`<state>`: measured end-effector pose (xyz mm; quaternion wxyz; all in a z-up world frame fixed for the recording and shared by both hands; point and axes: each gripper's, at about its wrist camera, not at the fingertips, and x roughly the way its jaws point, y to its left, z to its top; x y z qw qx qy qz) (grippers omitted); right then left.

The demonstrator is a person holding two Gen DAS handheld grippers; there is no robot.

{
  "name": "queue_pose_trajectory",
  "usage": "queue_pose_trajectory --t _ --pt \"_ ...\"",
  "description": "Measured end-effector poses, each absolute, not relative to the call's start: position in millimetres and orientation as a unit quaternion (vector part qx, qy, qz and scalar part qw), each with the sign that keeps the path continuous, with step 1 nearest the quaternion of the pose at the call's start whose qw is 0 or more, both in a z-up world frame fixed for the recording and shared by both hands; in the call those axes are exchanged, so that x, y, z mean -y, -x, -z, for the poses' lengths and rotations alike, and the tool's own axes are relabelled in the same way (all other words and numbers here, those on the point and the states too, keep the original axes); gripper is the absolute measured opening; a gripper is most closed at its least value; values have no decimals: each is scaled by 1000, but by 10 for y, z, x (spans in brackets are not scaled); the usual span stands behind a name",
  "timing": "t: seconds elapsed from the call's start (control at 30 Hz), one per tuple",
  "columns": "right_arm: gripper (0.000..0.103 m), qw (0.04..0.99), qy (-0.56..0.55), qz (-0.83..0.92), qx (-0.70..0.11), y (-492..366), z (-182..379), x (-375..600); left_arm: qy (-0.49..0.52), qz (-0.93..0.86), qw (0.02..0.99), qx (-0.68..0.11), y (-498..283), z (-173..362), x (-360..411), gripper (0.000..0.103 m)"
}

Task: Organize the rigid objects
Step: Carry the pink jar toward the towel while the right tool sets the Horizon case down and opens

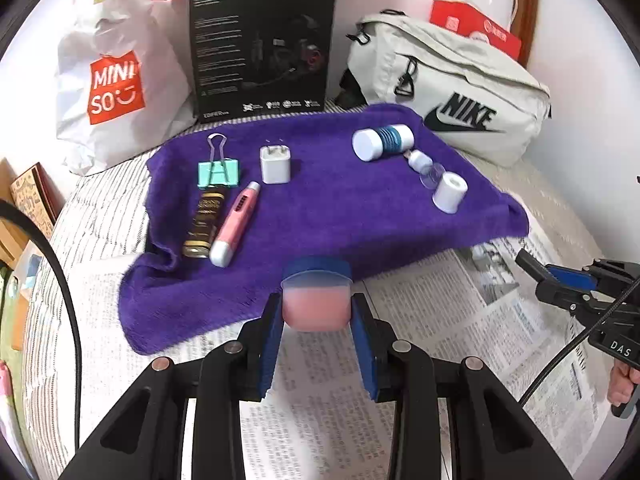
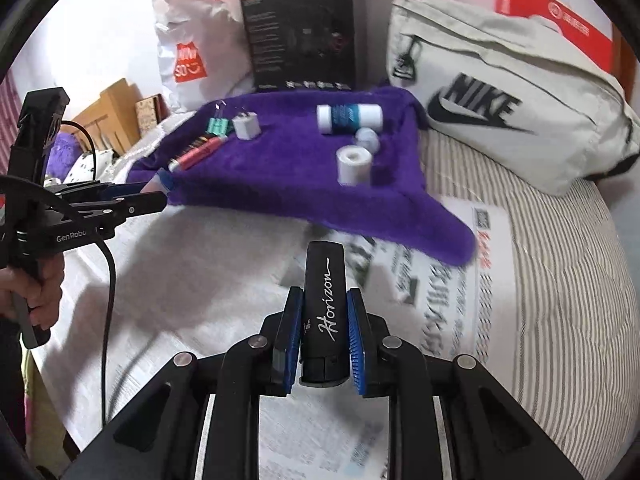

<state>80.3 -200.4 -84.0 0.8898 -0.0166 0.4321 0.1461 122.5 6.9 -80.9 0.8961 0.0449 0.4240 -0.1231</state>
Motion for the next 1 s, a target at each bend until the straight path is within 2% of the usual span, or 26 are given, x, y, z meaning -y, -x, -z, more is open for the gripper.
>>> queue_pose_trajectory --t 0.47,1.0 --pt "21 895 5 -176 -410 -1515 584 1710 -27 110 899 -424 -1651 666 -282 32" --pt "21 876 56 -150 -454 -2464 977 1384 -26 102 892 -440 -1966 782 -385 32"
